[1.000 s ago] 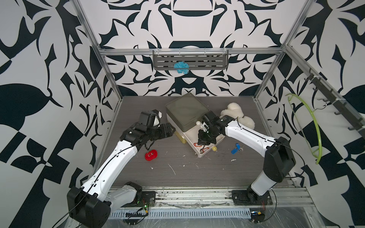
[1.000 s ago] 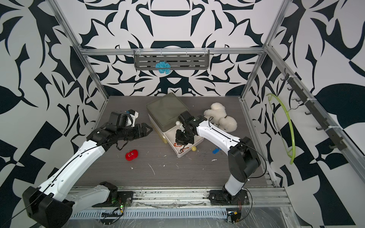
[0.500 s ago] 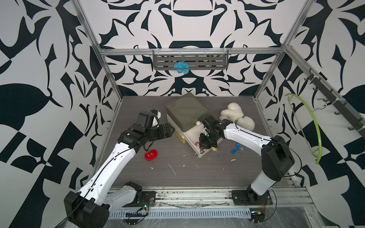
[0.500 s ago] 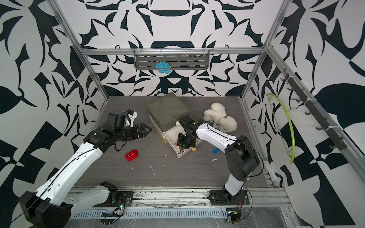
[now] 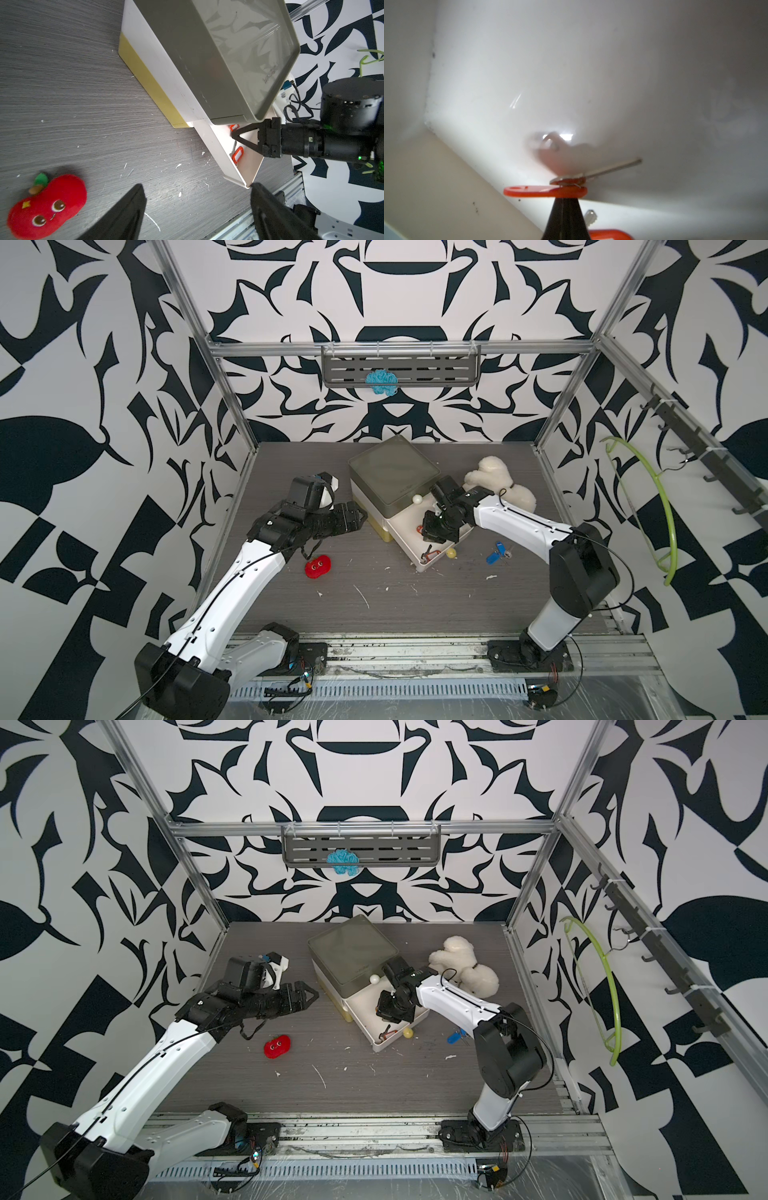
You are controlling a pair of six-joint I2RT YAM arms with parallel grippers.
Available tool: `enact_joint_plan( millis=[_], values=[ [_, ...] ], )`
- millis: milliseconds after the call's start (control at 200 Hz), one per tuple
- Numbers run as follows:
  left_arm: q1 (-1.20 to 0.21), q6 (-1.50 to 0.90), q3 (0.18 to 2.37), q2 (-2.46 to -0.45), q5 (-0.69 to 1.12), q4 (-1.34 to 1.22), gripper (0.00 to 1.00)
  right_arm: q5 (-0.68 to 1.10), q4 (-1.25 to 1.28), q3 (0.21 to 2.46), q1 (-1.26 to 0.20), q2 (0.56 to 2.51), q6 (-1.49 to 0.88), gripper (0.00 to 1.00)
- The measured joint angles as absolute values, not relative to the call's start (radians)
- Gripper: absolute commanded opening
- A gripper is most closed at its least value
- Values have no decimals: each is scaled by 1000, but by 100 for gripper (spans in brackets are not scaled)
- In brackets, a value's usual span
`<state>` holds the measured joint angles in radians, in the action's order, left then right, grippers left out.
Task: Take the keys out of the drawer
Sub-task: Move the key to the drawer.
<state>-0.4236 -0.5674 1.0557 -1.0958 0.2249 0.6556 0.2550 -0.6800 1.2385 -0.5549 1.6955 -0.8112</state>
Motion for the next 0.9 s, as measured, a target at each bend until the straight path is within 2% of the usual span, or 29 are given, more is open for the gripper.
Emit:
enact_joint_plan(
  millis=[140,275,375,610,900],
  values=[
    [-424,-564,1056,-1096,225,656,84,259,-678,1249,-508,1697,-792,0],
    [-424,-562,1056,-1096,225,656,84,292,-675,1275,-501,1697,-783,20],
    [-424,-561,1056,-1096,225,654,84,321,-680,1304,-499,1694,-780,29],
    [-424,-565,1056,-1105,231,632,84,291,-783,1374,-484,1622,-741,33],
    [-424,-569,1056,-1118,257,609,84,255,-885,1375,-437,1612,-665,45]
  ],
)
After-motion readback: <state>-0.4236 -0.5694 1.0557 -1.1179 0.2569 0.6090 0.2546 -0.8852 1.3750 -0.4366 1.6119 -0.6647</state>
